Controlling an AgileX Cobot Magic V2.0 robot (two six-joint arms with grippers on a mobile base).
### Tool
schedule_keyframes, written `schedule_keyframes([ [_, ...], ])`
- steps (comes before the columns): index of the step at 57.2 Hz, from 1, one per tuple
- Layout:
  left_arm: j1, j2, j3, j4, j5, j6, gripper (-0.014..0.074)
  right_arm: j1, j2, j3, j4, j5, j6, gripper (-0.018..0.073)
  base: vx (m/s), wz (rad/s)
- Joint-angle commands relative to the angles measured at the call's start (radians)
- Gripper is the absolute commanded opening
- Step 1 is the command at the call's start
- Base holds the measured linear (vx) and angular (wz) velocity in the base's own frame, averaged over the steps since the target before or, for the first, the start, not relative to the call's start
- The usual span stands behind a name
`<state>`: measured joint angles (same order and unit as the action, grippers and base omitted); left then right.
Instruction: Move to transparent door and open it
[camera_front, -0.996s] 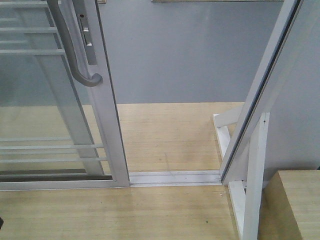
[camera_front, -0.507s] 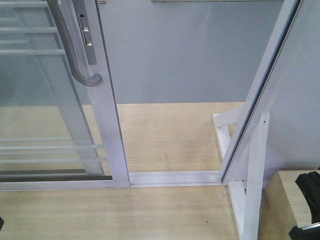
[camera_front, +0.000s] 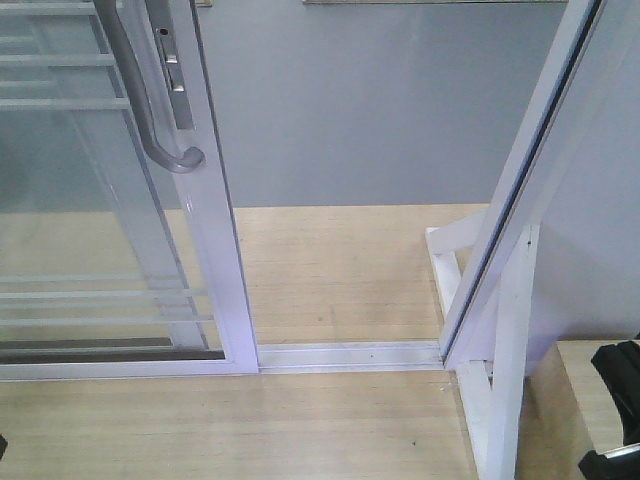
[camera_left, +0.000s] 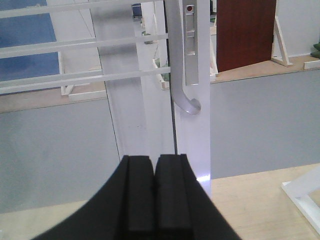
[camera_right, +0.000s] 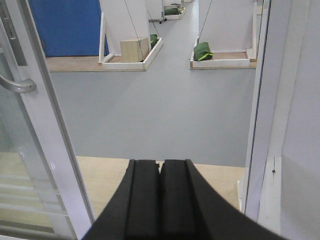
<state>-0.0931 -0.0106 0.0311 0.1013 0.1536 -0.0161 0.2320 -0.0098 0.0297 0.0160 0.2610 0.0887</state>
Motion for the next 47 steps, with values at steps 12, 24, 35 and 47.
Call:
schedule_keyframes([
  [12, 0.002, -0.015, 0.01, -0.003, -0.087, 0.0, -0.0006, -0.002, -0.017, 0.004, -0.005, -0.081, 0.002, -0.0006, 0.0, 0.0],
  [24, 0.002, -0.015, 0.01, -0.003, -0.087, 0.0, -0.0006, -0.002, -0.017, 0.004, -0.005, -0.081, 0.002, -0.0006, 0.0, 0.0],
  [35, 0.002, -0.015, 0.01, -0.003, -0.087, 0.0, -0.0006, -0.002, -0.017, 0.004, -0.005, -0.081, 0.002, -0.0006, 0.0, 0.0],
  [47, 0.002, -0.015, 0.01, -0.003, -0.087, 0.0, -0.0006, -0.002, -0.017, 0.004, -0.005, -0.081, 0.002, -0.0006, 0.0, 0.0],
])
